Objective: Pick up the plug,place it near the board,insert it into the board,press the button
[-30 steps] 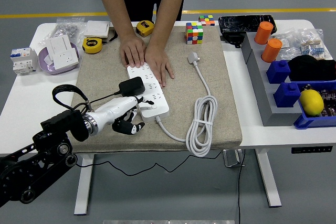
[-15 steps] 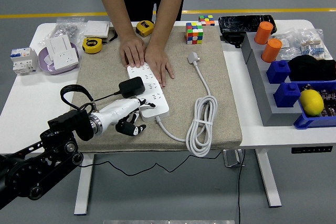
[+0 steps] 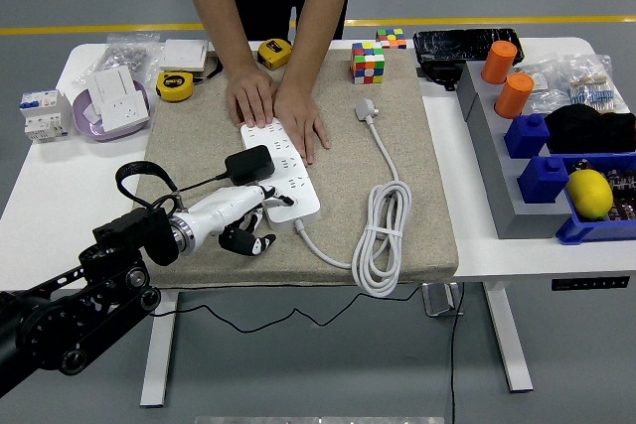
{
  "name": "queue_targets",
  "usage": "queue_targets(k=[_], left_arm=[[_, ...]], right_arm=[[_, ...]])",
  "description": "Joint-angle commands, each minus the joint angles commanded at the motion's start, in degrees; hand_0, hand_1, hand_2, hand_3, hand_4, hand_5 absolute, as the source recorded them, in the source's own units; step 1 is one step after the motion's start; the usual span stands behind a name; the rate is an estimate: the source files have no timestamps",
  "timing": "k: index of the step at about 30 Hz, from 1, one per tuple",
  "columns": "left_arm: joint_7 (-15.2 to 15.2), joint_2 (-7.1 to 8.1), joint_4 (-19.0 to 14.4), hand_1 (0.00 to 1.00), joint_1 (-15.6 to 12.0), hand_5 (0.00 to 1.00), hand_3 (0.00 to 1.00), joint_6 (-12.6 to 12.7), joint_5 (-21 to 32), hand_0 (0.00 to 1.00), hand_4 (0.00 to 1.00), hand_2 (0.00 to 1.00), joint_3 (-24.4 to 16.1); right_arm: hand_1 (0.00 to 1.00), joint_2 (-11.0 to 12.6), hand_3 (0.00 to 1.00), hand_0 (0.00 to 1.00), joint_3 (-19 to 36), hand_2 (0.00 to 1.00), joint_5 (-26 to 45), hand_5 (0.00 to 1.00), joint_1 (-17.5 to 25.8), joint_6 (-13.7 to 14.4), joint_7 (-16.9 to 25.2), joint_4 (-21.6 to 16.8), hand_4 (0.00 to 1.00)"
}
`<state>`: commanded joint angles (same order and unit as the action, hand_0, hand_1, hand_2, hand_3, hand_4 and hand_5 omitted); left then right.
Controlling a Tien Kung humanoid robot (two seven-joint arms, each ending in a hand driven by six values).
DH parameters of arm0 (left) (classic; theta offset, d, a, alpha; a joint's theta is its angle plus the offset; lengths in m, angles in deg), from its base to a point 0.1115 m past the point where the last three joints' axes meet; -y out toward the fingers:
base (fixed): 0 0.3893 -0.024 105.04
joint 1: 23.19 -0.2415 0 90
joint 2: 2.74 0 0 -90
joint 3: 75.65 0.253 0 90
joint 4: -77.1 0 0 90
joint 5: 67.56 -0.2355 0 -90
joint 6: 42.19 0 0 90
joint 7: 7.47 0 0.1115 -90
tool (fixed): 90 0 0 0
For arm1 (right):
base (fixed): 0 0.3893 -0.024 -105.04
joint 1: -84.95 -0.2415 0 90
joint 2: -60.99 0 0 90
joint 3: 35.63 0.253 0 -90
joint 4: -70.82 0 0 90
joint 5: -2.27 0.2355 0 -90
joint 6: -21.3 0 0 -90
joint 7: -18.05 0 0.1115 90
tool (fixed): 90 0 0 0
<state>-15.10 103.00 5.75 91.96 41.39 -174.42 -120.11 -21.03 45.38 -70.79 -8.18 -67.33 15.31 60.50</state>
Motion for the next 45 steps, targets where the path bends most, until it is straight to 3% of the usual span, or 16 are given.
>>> queue_targets(k=[17,27,28,29,32,35,36,41,42,45], left_arm=[[0.0,-0.16,0.4,0.024,0.8,0.002,0.864,0.0,-1.0,0.135,0.642,0.146,0.3],[0.5,0.65,-6.0,0.024,-0.2,0.002,0.865,0.3,-0.3,0.136,0.642,0.146,-3.3],[1.0,0.68,-6.8,0.024,-0.1,0.002,0.865,0.8,0.2,0.136,0.642,0.146,-3.9],[1.2,0.67,-7.0,0.036,0.0,0.002,0.860,1.0,0.5,0.143,0.546,0.164,-4.2],[3.2,0.33,-6.3,0.036,0.9,0.002,0.860,3.7,2.2,0.143,0.546,0.164,-5.4],[6.8,-0.46,-3.6,0.036,2.4,0.002,0.860,7.2,6.0,0.143,0.546,0.164,-6.6],[8.1,-0.84,-2.3,0.397,2.9,0.002,0.934,7.4,8.3,0.283,0.711,0.483,-7.0],[10.1,-2.47,2.9,0.397,5.2,0.002,0.934,4.9,17.4,0.283,0.711,0.483,-9.6],[10.2,-2.86,4.2,0.883,5.8,0.297,0.998,4.6,18.9,0.738,0.998,0.862,-10.0],[10.1,-3.88,7.9,0.883,7.3,0.297,0.998,3.9,21.8,0.738,0.998,0.862,-11.1]], right_arm=[[0.788,0.0,0.782,0.924,0.1,0.745,0.1,0.745,-0.3,0.0,0.0,0.0,0.998],[0.788,0.0,0.781,0.924,0.4,0.745,-0.1,0.745,-0.2,0.0,-0.1,0.0,0.998],[0.788,0.0,0.781,0.924,0.3,0.745,0.0,0.745,-0.3,0.0,0.0,0.0,0.998],[0.788,0.0,0.780,0.923,0.4,0.745,0.0,0.745,-0.3,0.0,0.0,0.0,0.998],[0.788,0.0,0.780,0.923,0.2,0.745,0.1,0.745,-0.4,0.0,0.0,0.0,0.998],[0.788,0.0,0.780,0.923,0.2,0.745,0.0,0.745,-0.5,0.0,0.0,0.0,0.998],[0.788,-0.1,0.780,0.923,0.2,0.744,0.0,0.744,-0.5,0.0,0.0,0.0,0.998],[0.788,-0.1,0.780,0.923,0.1,0.744,0.0,0.744,-0.5,0.0,0.0,0.0,0.998],[0.788,-0.1,0.780,0.922,0.1,0.744,-0.1,0.744,-0.5,0.0,0.0,0.0,0.998],[0.788,-0.1,0.780,0.922,0.1,0.744,-0.2,0.744,-0.4,0.0,-0.1,0.0,0.998]])
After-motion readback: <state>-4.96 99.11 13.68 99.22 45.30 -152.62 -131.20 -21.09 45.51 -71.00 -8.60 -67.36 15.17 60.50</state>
